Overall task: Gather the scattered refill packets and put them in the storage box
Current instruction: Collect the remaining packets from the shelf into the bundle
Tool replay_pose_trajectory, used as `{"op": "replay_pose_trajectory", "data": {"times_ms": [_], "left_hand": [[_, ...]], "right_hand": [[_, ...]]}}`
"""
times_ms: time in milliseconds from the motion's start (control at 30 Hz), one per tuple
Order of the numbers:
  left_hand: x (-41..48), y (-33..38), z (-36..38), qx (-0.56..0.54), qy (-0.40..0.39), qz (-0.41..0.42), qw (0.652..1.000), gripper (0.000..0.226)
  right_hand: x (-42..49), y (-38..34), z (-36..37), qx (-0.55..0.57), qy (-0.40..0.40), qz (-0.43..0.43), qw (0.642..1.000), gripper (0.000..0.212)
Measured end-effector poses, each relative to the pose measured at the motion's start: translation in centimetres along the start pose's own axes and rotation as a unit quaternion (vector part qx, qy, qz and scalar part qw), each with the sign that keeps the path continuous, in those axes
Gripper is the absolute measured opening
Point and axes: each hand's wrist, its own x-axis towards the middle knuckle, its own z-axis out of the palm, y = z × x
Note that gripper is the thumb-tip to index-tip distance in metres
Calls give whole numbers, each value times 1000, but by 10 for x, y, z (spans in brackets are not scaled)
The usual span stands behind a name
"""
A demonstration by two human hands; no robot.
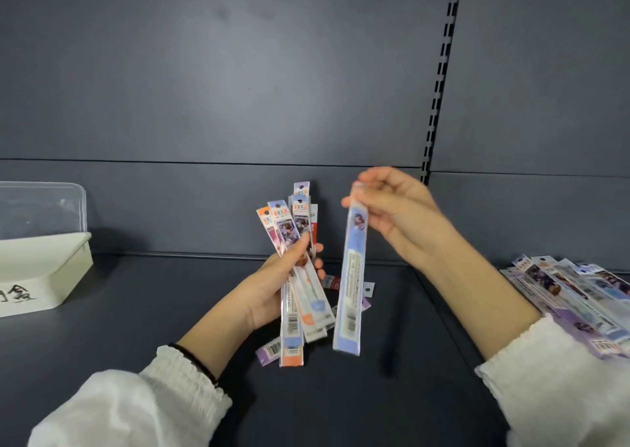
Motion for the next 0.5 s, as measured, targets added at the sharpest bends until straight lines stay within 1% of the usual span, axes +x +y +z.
{"op": "replay_pose_trajectory", "data": {"times_ms": [100, 167, 200, 233, 300, 333, 400, 500], "left_hand": [[-4, -1, 5, 43, -25, -18, 999, 53], [-5, -3, 6, 65, -36, -23, 997, 65], [-4, -4, 5, 63, -37, -25, 997, 64], [-5, -4, 5, 58, -39, -23, 997, 56], [-6, -4, 4, 57, -42, -15, 997, 32], [-6, -4, 4, 54, -41, -9, 998, 25], [-4, -3, 2, 31, -37, 8, 999, 16], [2, 2, -8, -68, -11, 36, 997, 14]], "right_hand": [[5, 20, 20, -123, -13, -2, 992, 20], [9, 31, 27, -163, 6, -7, 987, 19], [11, 35, 29, -176, 21, -13, 984, 19], [13, 38, 30, -188, 34, -20, 981, 20], [15, 43, 31, -204, 52, -30, 977, 23], [15, 45, 32, -205, 53, -32, 977, 23], [13, 49, 30, -210, 50, -44, 975, 23], [5, 58, 14, -271, 74, -78, 957, 26]]}}
